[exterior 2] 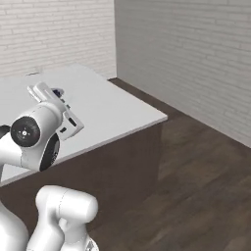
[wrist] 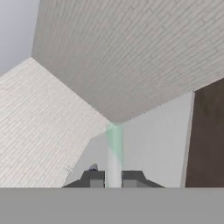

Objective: Take a straw from the drawer in front and place it inside the glass cup on the dining counter.

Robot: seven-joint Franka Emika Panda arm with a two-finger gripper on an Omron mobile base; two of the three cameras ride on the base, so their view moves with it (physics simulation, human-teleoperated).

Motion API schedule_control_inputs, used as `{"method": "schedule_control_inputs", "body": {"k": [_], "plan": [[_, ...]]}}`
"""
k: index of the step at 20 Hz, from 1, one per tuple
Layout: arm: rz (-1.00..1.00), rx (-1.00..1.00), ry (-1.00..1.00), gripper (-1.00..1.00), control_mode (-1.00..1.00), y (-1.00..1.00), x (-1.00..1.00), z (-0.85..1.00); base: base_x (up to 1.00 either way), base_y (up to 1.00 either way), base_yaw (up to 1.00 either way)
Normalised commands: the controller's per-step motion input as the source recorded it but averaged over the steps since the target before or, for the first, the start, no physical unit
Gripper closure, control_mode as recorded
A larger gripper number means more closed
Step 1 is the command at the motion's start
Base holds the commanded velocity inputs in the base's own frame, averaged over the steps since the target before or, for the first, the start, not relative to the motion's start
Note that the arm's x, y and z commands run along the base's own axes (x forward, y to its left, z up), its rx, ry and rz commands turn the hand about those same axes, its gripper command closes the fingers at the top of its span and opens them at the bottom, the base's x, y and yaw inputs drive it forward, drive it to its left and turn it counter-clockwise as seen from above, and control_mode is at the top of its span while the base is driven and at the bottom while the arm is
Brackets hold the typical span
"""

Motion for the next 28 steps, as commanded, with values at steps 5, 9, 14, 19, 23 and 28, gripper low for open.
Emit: {"method": "schedule_control_inputs", "body": {"k": [5, 9, 14, 19, 23, 28], "plan": [[0.0, 0.0, 0.0, 1.0, 1.0, 0.0, 0.0, 0.0, 0.86, -0.6, 0.31], [0.0, 0.0, 0.0, 1.0, 1.0, 0.0, 0.0, 0.0, 0.8, -0.6, 0.3], [0.0, 0.0, 0.0, 1.0, 1.0, 0.0, 0.0, 0.0, 0.7, -0.61, 0.28], [0.0, 0.0, 0.0, 1.0, 1.0, 0.0, 0.0, 0.0, 0.65, -0.66, 0.29], [0.0, 0.0, 0.0, 1.0, 1.0, 0.0, 0.0, 0.0, 0.61, -0.64, 0.29], [0.0, 0.0, 0.0, 1.0, 1.0, 0.0, 0.0, 0.0, 0.56, -0.65, 0.28]]}}
